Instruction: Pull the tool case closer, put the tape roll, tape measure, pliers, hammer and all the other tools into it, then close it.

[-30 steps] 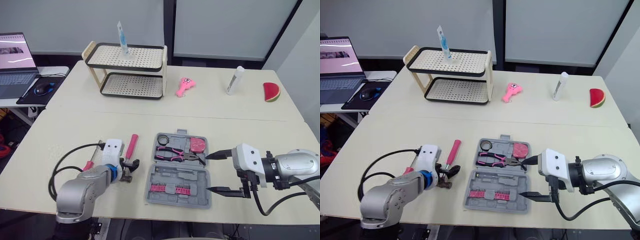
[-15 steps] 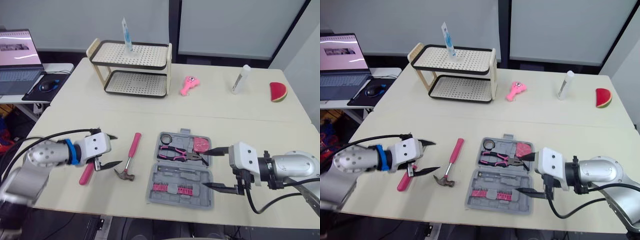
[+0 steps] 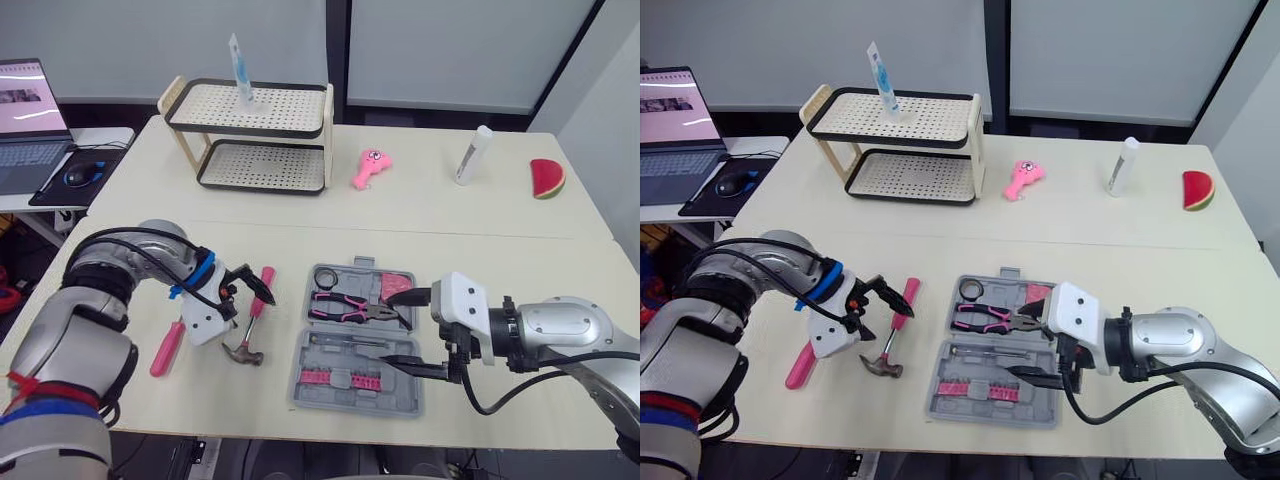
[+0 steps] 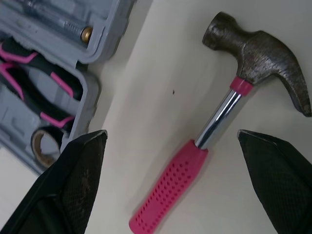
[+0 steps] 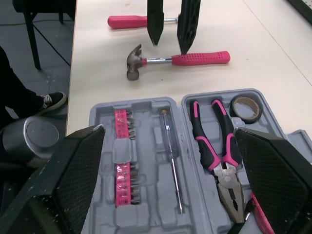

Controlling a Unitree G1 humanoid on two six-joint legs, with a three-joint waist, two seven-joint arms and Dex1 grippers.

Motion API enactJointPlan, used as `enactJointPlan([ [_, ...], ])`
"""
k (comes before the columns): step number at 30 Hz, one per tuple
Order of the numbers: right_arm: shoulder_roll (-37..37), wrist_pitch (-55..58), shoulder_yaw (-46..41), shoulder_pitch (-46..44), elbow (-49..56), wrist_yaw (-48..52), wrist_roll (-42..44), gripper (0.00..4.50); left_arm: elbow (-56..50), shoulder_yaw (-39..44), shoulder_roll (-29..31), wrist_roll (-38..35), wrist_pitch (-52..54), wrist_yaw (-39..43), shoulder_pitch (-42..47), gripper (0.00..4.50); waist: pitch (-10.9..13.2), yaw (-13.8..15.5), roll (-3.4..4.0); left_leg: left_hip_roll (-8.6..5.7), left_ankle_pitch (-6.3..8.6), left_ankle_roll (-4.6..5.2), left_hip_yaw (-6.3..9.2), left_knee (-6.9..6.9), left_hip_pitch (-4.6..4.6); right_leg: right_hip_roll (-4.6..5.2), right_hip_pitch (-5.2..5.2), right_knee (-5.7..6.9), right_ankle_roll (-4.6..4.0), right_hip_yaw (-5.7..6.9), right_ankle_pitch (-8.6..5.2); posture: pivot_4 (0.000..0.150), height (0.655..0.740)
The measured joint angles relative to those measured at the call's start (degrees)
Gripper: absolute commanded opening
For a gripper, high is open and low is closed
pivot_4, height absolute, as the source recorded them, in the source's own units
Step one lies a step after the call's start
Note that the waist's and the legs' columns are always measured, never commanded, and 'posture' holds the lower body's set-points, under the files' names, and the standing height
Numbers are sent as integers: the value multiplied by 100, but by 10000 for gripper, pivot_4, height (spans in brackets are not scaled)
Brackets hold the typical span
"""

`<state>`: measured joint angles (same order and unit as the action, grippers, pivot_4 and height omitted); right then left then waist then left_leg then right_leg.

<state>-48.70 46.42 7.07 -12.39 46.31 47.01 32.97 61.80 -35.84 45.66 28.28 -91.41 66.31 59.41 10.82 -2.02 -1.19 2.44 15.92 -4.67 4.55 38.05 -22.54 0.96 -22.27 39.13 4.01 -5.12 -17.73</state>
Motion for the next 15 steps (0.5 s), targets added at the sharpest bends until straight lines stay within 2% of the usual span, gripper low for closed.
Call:
enactJointPlan([
  [4, 67, 130, 85, -32, 73, -126, 48, 45000, 72, -318, -65, 1145, -42, -922, 195, 44530, -1, -5, -2, 0, -3, 3, 2, 6, 5, -1, 2, 15, 2, 0, 2, 1500, 7350],
  [7, 140, 196, 107, -55, 108, -214, 118, 45000, 54, -551, -165, 2281, -11, -1866, 311, 38765, -3, 15, -4, -1, -5, 4, 2, 13, 5, -1, 3, 23, 4, 0, 3, 1500, 7350],
  [13, 166, 307, 109, -69, 204, -335, 229, 45000, -236, -2094, -339, 5001, 629, -5320, 947, 19774, -21, 55, 7, -16, -6, 7, 5, 20, 15, 11, 16, 31, 11, -2, 4, 1500, 7350],
  [15, 166, 349, 109, -69, 213, -351, 253, 45000, -225, -2748, -469, 5695, 856, -6512, 1129, 13304, -32, 72, 26, -29, -6, 8, 2, 5, 60, 22, 58, 20, 34, -10, -7, 1500, 7350],
])
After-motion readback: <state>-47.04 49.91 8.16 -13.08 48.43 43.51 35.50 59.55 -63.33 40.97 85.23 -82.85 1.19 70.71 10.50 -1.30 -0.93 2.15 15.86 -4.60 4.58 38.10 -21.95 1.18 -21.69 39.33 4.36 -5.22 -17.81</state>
